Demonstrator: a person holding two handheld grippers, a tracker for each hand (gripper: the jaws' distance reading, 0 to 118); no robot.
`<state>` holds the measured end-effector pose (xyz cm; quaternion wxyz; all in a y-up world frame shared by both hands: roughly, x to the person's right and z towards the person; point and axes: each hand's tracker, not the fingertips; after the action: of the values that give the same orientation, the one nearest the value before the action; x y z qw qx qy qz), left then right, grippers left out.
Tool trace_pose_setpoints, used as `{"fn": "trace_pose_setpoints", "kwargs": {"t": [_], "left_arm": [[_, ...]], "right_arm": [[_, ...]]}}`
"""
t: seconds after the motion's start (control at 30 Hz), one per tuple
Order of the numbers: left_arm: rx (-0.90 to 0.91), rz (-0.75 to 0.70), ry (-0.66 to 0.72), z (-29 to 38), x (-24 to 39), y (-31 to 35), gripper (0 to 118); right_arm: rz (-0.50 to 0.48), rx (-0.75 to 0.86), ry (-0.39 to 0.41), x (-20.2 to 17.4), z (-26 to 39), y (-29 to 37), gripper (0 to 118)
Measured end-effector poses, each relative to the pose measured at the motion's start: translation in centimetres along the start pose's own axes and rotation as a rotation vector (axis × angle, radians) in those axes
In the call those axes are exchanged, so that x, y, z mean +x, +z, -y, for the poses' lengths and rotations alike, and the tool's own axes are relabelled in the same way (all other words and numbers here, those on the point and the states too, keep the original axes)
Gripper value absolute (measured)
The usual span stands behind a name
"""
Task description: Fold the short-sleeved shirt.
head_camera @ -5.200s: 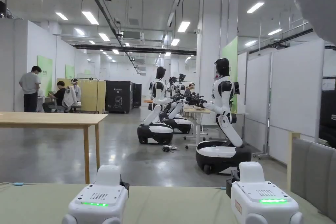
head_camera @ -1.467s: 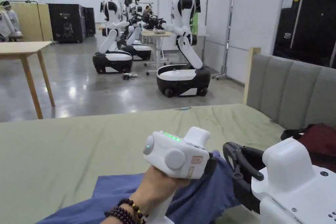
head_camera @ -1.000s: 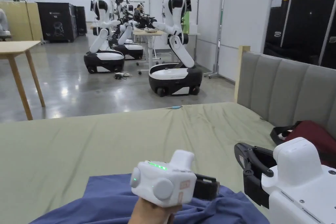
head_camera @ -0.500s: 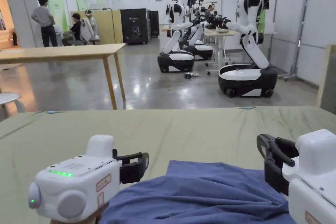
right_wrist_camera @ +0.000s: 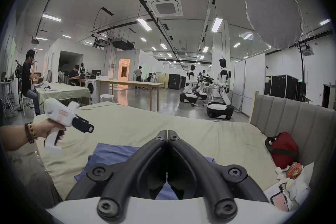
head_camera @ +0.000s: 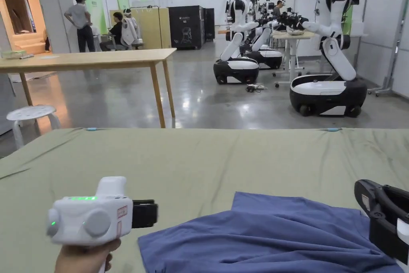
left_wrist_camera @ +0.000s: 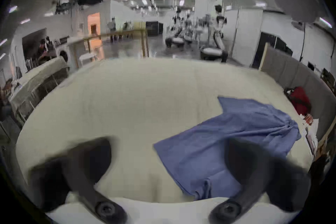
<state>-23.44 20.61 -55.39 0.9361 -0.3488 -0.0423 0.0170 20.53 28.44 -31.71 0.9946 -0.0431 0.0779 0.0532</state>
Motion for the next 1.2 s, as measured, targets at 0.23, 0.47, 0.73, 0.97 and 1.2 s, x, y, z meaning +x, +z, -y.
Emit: {"fn": "trace_pose_setpoints", "kwargs": {"t": [0.23,0.47,0.73,0.97,1.2], "left_arm": [[-0.181,-0.080,-0.053,-0.6,-1.1,-9.2,116],[-0.310,-0.053,-0.071,2.3,-0.4,-14.2,111],[-0.201,-0.043,-0.161,2.6,1.9,-11.2,48],[-0.199,0.011,-0.206,2.7,4.0,-10.5,2],[-0.162,0.047,-0.190,1.4,4.0,-9.0,2]], "right_arm": [[0.004,-0.053,-0.010,0.6,1.5,-0.7,0],[0.023,-0.096,-0.007,1.2,2.6,-2.0,0],[0.016,-0.117,-0.015,0.9,3.2,-2.4,0],[0.006,-0.130,-0.027,1.1,3.0,-2.4,0],[0.132,-0.230,-0.090,10.1,0.8,-3.8,0]]}}
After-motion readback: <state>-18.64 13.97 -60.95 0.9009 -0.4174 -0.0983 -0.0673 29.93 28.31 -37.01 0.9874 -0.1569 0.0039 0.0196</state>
